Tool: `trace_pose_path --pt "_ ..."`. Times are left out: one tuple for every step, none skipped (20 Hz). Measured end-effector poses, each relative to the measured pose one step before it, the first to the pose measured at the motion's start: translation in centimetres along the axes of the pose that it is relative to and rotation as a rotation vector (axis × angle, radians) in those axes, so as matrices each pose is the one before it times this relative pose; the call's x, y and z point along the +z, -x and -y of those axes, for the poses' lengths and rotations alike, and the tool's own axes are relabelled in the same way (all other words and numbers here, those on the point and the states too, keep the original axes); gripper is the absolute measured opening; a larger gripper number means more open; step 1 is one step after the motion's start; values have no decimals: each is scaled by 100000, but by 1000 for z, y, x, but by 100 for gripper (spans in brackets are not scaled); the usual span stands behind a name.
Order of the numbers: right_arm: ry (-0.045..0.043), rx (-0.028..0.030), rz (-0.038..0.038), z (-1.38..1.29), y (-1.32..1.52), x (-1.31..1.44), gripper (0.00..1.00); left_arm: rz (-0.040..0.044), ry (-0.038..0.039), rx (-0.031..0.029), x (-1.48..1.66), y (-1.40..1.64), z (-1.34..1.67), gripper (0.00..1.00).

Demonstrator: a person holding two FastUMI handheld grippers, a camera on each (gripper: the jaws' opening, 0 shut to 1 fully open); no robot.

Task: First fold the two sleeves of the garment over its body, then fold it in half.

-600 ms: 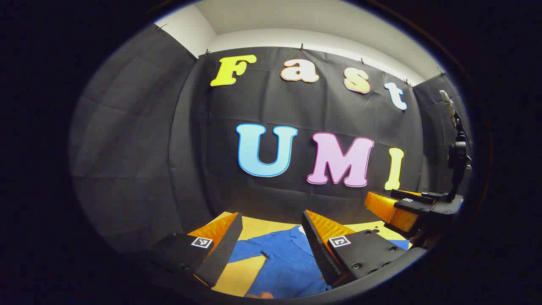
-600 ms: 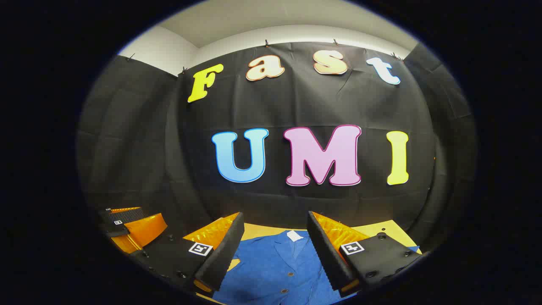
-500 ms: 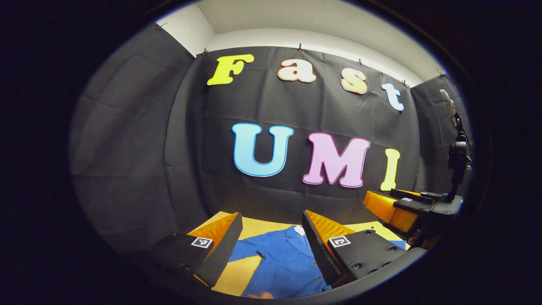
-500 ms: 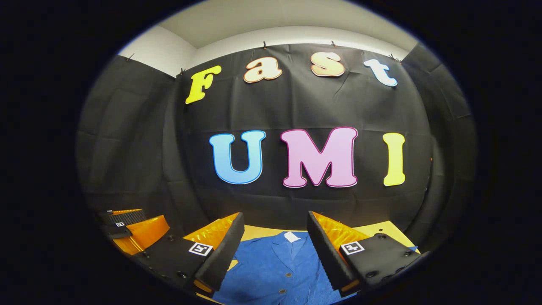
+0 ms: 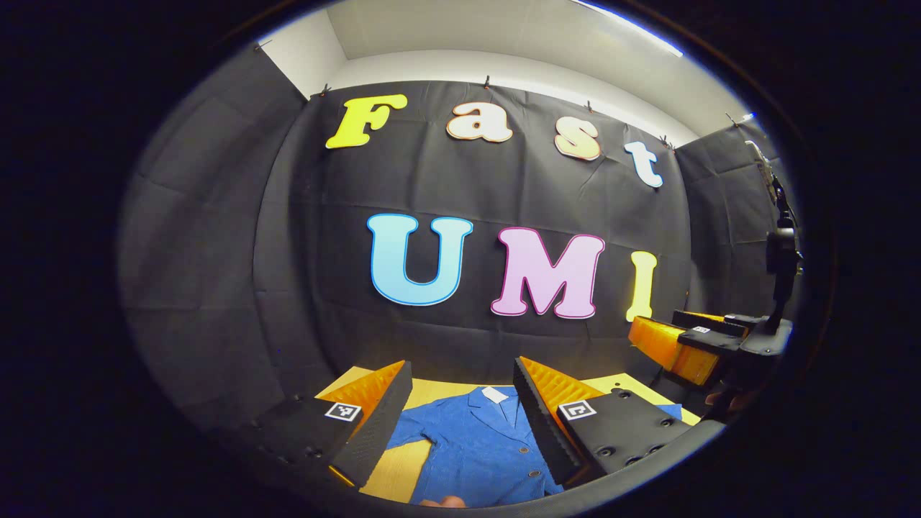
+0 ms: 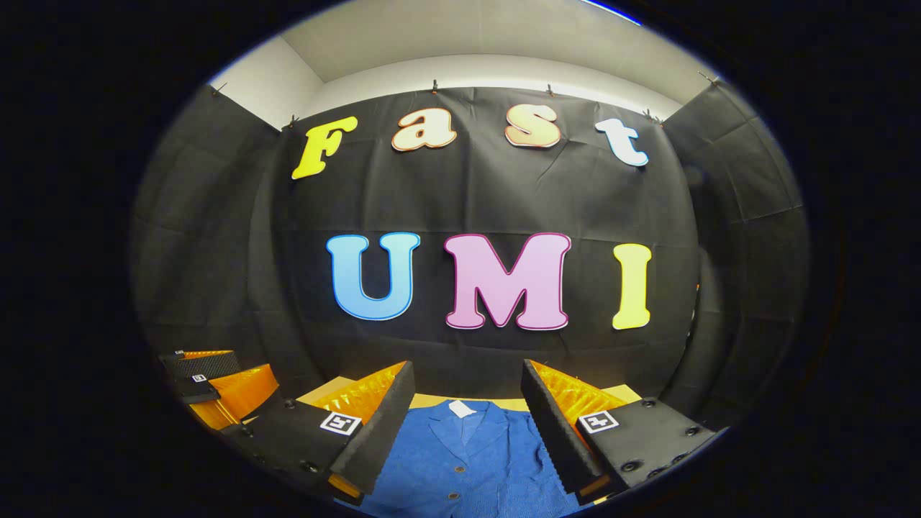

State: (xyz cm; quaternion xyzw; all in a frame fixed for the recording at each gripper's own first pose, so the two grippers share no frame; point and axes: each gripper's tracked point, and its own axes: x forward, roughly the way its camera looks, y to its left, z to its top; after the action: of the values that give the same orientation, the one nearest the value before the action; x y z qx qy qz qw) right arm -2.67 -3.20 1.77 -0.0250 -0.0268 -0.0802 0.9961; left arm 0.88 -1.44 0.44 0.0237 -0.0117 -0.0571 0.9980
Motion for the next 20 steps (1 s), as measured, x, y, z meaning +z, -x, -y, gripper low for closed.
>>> trace_pose_path --pt "577 -1512 49 74 282 100 94 204 -1141 -684 -186 53 -142 82" --pt "249 -1380 -195 163 227 -48 94 -405 -1436 152 -524 117 -402 82" --pt "-346 -1364 -499 115 351 -30 94 -1025 -1167 297 -542 196 -421 82" --pt "-461 -1280 -466 10 408 -17 94 -866 -549 -238 -515 268 -272 83" --pt "-10 -1443 -289 94 444 -73 94 -187 19 -609 -237 457 -161 82" --pt "584 -1669 -206 188 510 3 94 -152 367 -784 -244 317 -133 82" --pt "843 -1575 -123 106 513 -2 94 -248 554 -954 -166 329 -124 82" --pt "621 -1764 -241 186 420 60 94 -503 551 -1042 -304 254 -131 82" --pt "331 -1712 -38 194 425 128 94 -347 426 -941 -208 296 -210 82" --pt "-2 -2065 -309 217 501 51 94 102 118 -1314 -161 393 -99 82" --pt "-95 -1949 -104 204 541 33 94 334 -297 -1092 34 305 -197 82" --pt "-24 -1845 -19 181 408 151 94 535 -695 -873 -58 265 -213 82" --pt "642 -1660 749 248 507 269 94 504 -968 -773 25 211 -143 82" --pt "1250 -1343 901 288 452 210 94 689 -966 -959 -1 156 -96 82" --pt "1234 -1035 225 292 356 18 94 408 -314 -916 -123 -2 38 82" --pt "661 -326 -284 273 177 -113 94 -538 187 -455 -201 -159 17 82" --pt "205 -570 219 232 111 -33 94 -1574 1290 80 -343 -158 44 81" --pt "-186 -1321 363 486 -165 -114 94 -532 2213 -426 -123 -134 109 82" --pt "-998 -771 -796 413 -355 -287 94 282 2274 -516 261 -223 300 82" --pt "-1378 696 -2041 -26 -453 -558 94 -370 1334 161 91 -530 216 82"
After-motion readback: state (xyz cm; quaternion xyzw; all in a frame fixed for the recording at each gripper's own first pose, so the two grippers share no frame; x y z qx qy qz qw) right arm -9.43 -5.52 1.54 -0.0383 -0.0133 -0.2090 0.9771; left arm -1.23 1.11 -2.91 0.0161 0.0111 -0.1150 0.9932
